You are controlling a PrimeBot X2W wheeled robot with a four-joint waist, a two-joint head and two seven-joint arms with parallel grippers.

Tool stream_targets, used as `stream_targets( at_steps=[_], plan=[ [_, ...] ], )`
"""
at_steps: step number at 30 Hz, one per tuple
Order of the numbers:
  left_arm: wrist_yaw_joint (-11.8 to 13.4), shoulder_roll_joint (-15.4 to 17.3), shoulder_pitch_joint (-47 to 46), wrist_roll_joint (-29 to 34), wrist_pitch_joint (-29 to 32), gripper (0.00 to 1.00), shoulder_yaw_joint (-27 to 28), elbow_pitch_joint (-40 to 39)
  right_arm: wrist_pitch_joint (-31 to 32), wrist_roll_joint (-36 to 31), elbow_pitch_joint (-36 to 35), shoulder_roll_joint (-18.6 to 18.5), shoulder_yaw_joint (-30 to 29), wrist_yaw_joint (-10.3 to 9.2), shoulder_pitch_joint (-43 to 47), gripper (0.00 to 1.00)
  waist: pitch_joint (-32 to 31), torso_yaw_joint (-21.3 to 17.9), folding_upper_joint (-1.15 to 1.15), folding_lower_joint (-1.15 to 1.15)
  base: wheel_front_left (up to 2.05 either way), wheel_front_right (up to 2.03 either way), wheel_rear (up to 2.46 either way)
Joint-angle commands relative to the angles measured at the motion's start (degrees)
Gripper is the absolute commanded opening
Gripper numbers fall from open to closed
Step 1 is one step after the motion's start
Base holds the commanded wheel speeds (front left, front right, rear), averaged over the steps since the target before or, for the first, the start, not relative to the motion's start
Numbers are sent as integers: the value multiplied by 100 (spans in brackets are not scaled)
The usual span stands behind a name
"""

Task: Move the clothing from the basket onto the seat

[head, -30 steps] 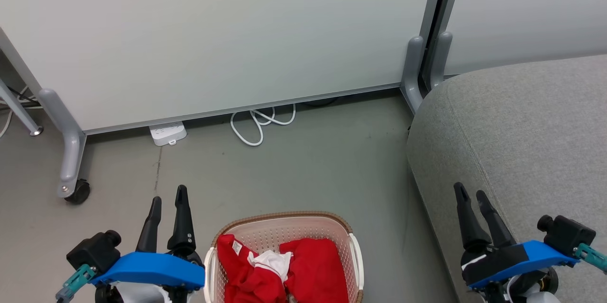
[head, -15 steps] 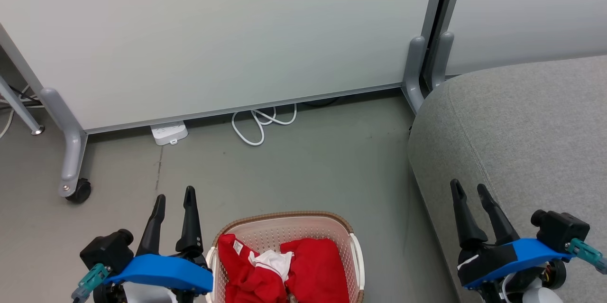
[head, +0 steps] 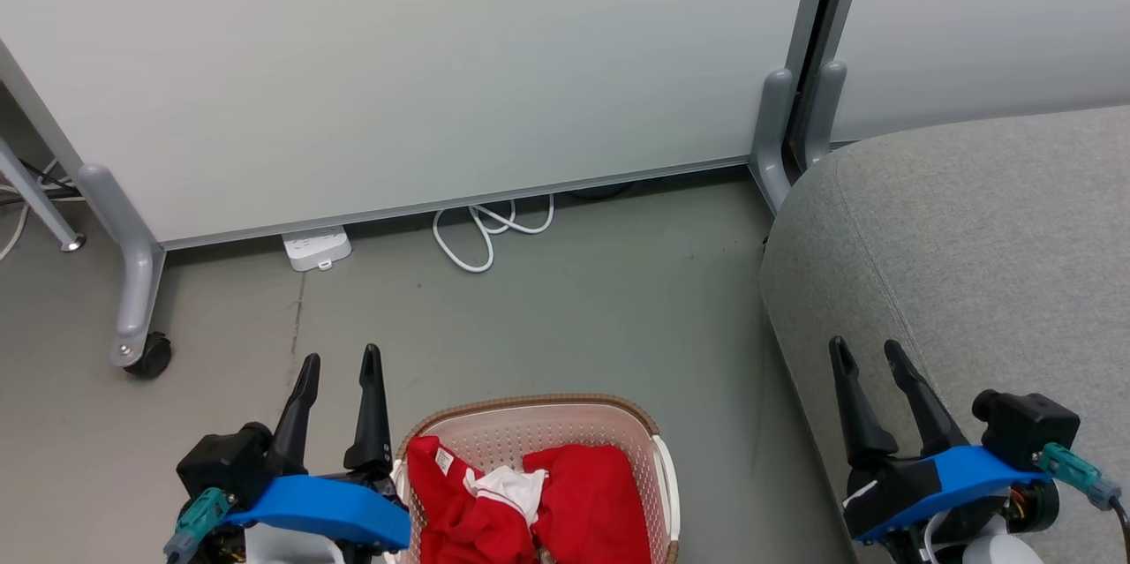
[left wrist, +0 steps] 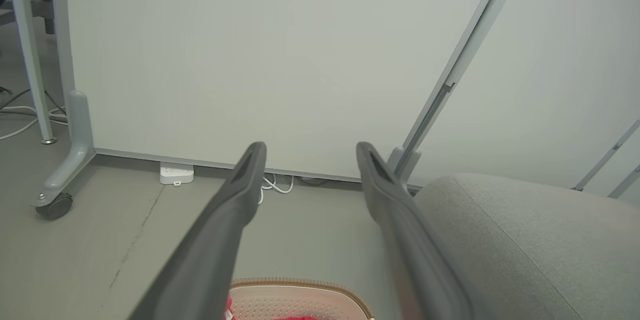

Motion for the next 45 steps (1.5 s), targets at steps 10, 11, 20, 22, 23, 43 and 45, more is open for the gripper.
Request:
stream_targets(
  at_steps=[10, 11, 20, 22, 23, 43, 45],
  plan=[
    [-12, 30, -95, 477, -153, 100, -80, 4, -120, -541, 13, -45, -9, 12, -95, 100, -21, 17, 0, 0, 0, 0, 0],
    [-10, 31, -90, 510, -168, 100, -86, 7, -129, -577, 17, -45, -14, 12, -96, 100, -24, 17, 0, 0, 0, 0, 0],
    [6, 31, -55, 679, -266, 100, -127, -4, -182, -916, 56, -47, -28, 14, -103, 100, -48, 18, 0, 0, 0, 0, 0],
    [4, 31, -48, 728, -291, 100, -142, 7, -191, -979, 62, -47, -20, 14, -91, 100, -54, 20, 0, 0, 0, 0, 0],
    [4, 31, -41, 749, -305, 100, -148, 13, -197, -1016, 64, -47, -15, 14, -87, 100, -57, 20, 0, 0, 0, 0, 0],
    [12, 32, 25, 1046, -400, 100, -162, 9, -281, -1372, 53, -48, -4, 10, -51, 100, -63, 21, 0, 0, 0, 0, 0],
    [8, 32, 29, 1048, -400, 100, -160, 18, -273, -1367, 44, -48, -3, 10, -41, 100, -56, 21, 0, 0, 0, 0, 0]
  ],
)
